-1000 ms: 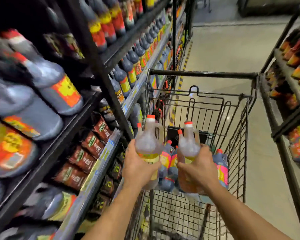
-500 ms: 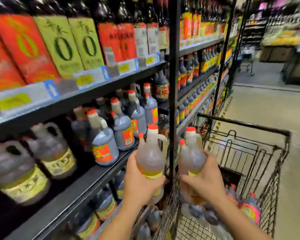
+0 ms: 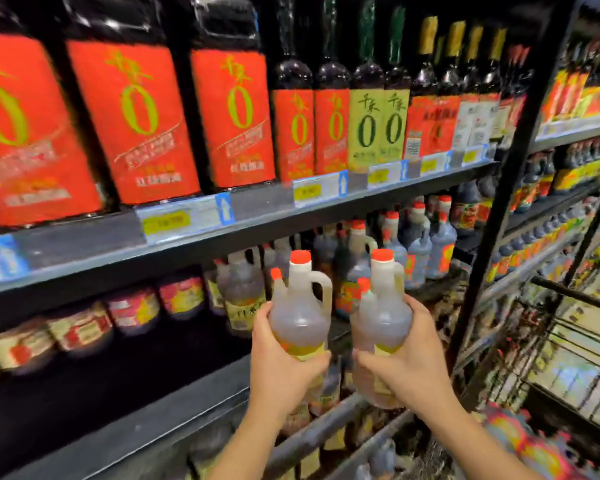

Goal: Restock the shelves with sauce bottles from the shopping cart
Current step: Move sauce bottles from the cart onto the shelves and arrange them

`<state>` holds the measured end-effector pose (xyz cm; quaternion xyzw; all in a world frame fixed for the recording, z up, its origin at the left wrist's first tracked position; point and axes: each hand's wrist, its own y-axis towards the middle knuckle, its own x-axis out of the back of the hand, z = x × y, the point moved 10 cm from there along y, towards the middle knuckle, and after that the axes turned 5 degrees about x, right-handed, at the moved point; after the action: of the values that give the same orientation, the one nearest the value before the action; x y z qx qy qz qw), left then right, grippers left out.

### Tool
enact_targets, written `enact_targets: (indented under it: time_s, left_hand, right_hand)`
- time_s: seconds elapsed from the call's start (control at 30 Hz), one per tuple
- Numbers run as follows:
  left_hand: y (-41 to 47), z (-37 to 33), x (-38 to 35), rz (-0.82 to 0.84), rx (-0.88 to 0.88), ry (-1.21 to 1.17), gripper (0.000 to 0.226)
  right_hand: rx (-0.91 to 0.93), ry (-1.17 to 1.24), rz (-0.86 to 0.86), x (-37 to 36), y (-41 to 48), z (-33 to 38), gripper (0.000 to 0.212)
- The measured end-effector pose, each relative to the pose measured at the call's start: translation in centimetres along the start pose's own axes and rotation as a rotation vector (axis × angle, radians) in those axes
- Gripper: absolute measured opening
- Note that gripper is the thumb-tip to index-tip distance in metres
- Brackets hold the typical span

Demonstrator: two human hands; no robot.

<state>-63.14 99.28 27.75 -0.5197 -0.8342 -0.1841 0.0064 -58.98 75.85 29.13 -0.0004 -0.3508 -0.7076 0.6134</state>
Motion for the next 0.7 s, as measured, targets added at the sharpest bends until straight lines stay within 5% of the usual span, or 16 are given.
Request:
enact_targets:
  time_s: [0.33,0.7]
  left_hand:
    - [1.6,4.0,5.9,-0.127,0.127,0.054,0.102]
    - [4.2,5.5,4.7,-0.161,0.092,0.025,0.105]
  right_hand:
    - [0.082,0.201,0.150,-7.9,2.4,2.5,0.096]
    - [0.053,0.380,0.347,-13.5,6.0,-1.0,0.106]
